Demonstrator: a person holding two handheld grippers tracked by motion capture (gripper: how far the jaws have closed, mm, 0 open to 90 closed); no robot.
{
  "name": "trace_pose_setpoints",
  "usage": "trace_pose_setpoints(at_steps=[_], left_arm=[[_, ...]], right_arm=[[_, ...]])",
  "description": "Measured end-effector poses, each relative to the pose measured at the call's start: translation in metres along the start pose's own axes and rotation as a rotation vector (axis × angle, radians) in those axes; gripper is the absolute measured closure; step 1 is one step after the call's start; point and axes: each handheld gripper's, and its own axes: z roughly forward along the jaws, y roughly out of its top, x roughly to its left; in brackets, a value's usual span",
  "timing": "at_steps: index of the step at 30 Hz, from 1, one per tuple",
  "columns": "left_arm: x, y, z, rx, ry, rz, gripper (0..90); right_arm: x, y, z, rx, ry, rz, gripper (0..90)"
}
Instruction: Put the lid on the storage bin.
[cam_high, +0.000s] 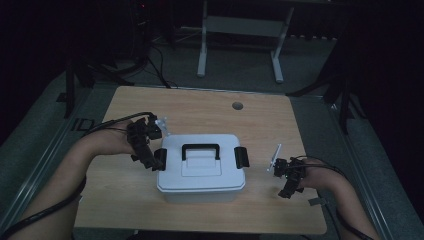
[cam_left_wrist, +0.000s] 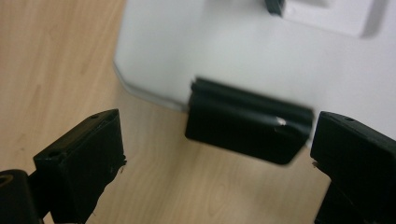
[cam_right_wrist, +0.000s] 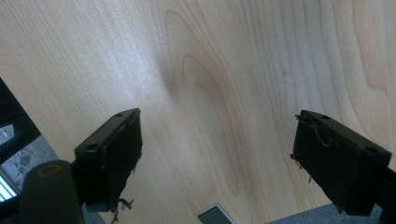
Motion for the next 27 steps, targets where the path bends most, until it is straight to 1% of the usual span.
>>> trace_pose_setpoints(at_steps=[1, 4, 7, 8, 12, 14, 17, 19, 22, 24, 27], left_arm=[[0.001, -0.003, 0.0, 0.001, 0.01, 0.0, 2.2], [0.004, -0.015, -0.002, -0.002, 0.004, -0.032, 2.2], [0.005, -0.027, -0.002, -0.006, 0.009, -0.05, 2.2], [0.006, -0.03, -0.001, -0.001, 0.003, -0.055, 2.2], [0.007, -0.045, 0.002, 0.015, 0.004, -0.077, 2.2], [0.008, -0.051, 0.003, 0.018, 0.011, -0.087, 2.2], [0.008, -0.061, 0.004, 0.01, -0.005, -0.103, 2.2], [0.008, -0.067, 0.006, 0.003, -0.024, -0.114, 2.2], [0.009, -0.077, 0.01, 0.007, -0.026, -0.131, 2.2], [0.008, -0.084, 0.012, 0.012, -0.018, -0.139, 2.2], [0.007, -0.092, 0.016, 0.022, -0.031, -0.145, 2.2]], right_arm=[[0.0, 0.0, 0.0, 0.004, -0.001, -0.003, 15.3], [0.0, -0.001, -0.002, -0.006, 0.0, 0.0, 15.3], [0.0, -0.002, -0.003, -0.006, -0.001, 0.006, 15.2], [-0.001, -0.003, -0.003, -0.005, -0.003, 0.005, 15.3], [-0.001, -0.004, -0.004, -0.009, -0.004, 0.007, 15.2], [-0.001, -0.004, -0.004, -0.009, -0.005, 0.01, 15.3], [-0.001, -0.004, -0.003, -0.008, -0.003, 0.009, 15.3], [0.0, -0.004, -0.003, -0.006, -0.002, 0.011, 15.2], [0.0, -0.004, -0.003, -0.004, -0.004, 0.011, 15.3], [0.0, -0.005, -0.004, -0.004, -0.004, 0.011, 15.2], [0.0, -0.006, -0.003, -0.006, -0.005, 0.015, 15.3]])
